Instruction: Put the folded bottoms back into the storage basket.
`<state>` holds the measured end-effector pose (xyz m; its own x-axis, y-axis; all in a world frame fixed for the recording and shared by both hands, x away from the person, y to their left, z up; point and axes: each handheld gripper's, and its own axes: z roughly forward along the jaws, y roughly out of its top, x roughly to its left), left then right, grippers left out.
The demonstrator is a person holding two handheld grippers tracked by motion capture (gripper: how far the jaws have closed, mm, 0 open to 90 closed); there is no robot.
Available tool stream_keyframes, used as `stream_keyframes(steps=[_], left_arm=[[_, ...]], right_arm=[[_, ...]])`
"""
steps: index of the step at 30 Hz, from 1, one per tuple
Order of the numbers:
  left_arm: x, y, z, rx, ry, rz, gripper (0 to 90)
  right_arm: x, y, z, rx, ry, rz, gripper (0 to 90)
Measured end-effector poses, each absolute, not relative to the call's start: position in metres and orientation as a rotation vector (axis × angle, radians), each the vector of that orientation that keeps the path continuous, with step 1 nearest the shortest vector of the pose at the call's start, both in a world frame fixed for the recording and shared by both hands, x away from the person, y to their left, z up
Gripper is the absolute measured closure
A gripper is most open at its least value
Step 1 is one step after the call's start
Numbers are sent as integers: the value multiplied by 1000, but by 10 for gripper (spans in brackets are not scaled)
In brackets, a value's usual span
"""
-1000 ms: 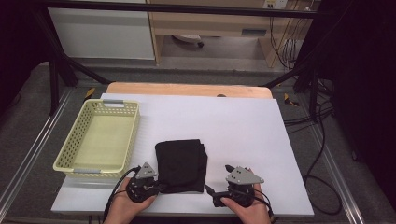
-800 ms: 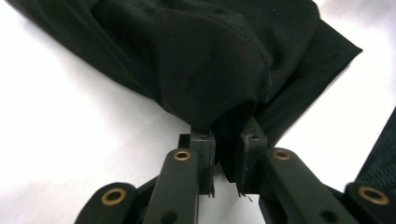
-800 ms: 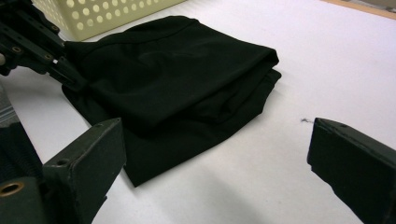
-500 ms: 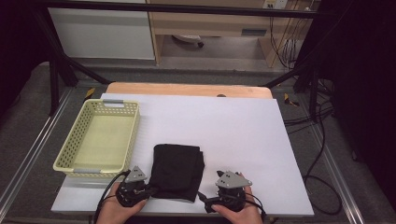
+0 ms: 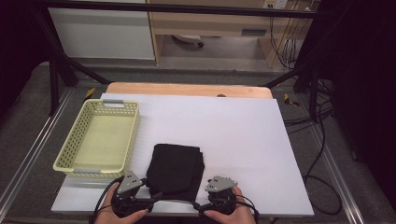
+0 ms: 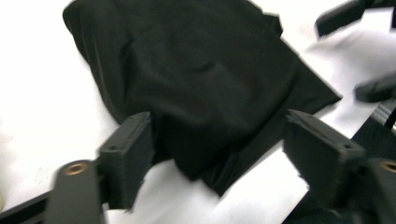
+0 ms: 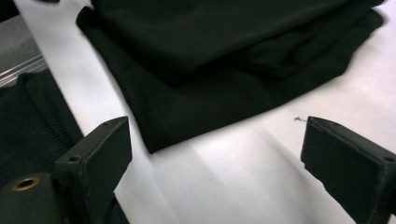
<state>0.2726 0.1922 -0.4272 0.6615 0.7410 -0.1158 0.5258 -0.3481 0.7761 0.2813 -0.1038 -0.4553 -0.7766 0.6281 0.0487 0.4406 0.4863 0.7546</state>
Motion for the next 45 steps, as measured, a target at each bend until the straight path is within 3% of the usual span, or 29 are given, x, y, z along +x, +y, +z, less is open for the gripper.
stream_keyframes(steps=[5,17,23,25,26,31,45], left_arm=[[272,189,-420,1971,948,393,174],[303,184,-415,1847,1063,555,180],[345,171,-402,1815,1122,564,186],[361,167,-399,1786,1152,490,232],[369,165,-398,1811,1152,463,297],[394,161,-407,1854,1227,502,257],[404,163,-453,1963,1308,553,203]], right_arm=[[281,-93,-459,888,2540,1173,148],[285,-78,-461,853,2490,1148,460],[287,-77,-462,826,2481,1182,657],[288,-78,-462,816,2481,1192,694],[289,-79,-463,813,2482,1199,706],[289,-81,-463,792,2485,1207,716],[290,-81,-464,765,2496,1207,719]])
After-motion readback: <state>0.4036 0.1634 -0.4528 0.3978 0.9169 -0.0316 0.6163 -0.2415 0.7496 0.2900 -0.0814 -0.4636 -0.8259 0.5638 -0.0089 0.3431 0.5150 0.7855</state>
